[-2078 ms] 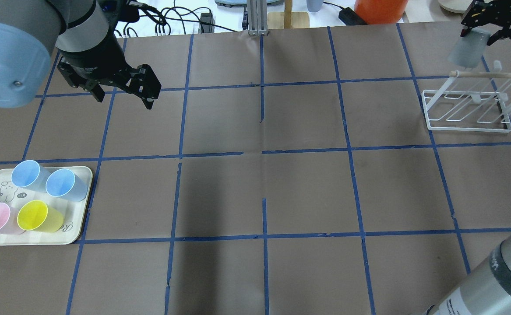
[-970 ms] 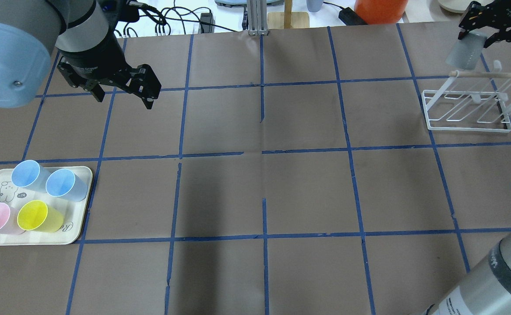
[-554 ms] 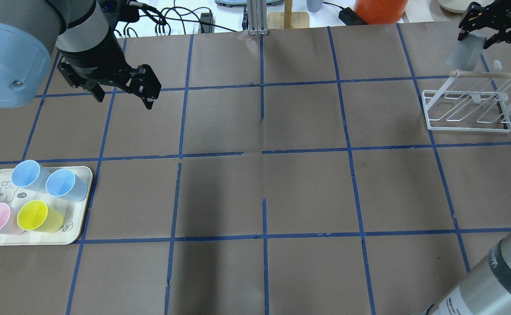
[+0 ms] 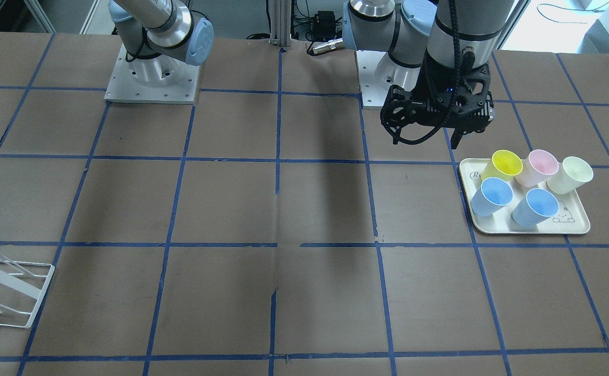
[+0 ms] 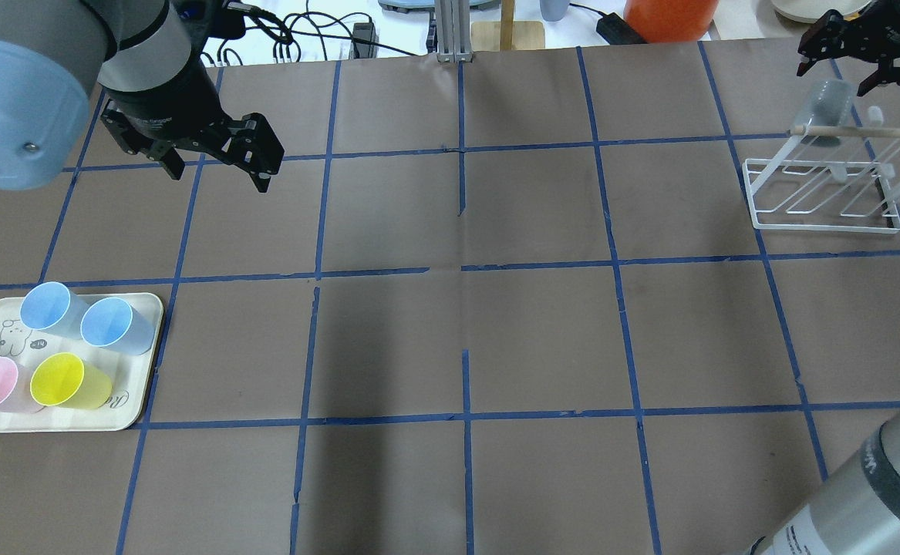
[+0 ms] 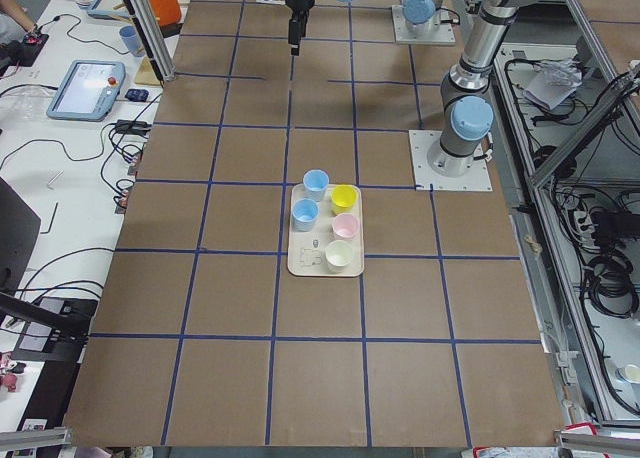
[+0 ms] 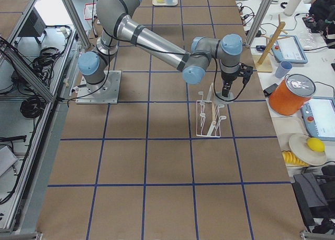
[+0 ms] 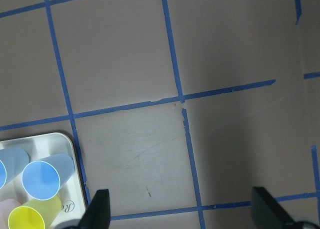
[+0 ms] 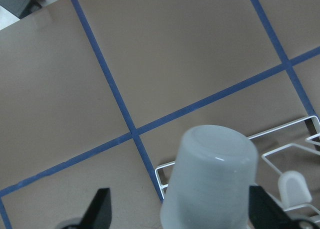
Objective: Transfer IKEA cup to right arm and place on rack
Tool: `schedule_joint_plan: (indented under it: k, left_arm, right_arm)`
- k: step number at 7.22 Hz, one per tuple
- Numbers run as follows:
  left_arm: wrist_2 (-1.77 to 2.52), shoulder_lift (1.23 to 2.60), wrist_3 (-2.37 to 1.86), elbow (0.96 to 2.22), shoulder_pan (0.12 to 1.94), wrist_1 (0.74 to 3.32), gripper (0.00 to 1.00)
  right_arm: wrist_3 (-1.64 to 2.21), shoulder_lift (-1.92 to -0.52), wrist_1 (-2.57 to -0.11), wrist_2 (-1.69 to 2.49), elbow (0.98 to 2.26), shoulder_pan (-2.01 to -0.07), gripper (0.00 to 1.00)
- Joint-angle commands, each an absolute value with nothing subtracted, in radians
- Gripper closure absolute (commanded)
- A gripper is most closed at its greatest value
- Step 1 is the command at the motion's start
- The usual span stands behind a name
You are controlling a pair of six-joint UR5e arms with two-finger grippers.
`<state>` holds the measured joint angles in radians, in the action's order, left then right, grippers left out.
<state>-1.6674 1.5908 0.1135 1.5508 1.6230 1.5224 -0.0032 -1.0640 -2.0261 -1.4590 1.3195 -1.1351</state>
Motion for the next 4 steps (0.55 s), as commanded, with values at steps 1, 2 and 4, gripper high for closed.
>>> schedule_joint_plan:
  k: [1,2,4]
  left_arm:
    - [-1.667,1.591,0.114,1.551,1.623,1.522,0.00]
    - [-1.667,1.591,0.114,1.551,1.623,1.522,0.00]
    - [-1.667,1.591,0.114,1.551,1.623,1.522,0.00]
  right_arm:
    - [-0.008,-1.081,-1.967,-1.466,1.298,-1.135,0.00]
    - [-0.012,-1.112,-1.945,-1.512,1.296,-1.137,0.00]
    - [-0.018,-1.172,-1.816,-1.589,1.241,-1.147,0.00]
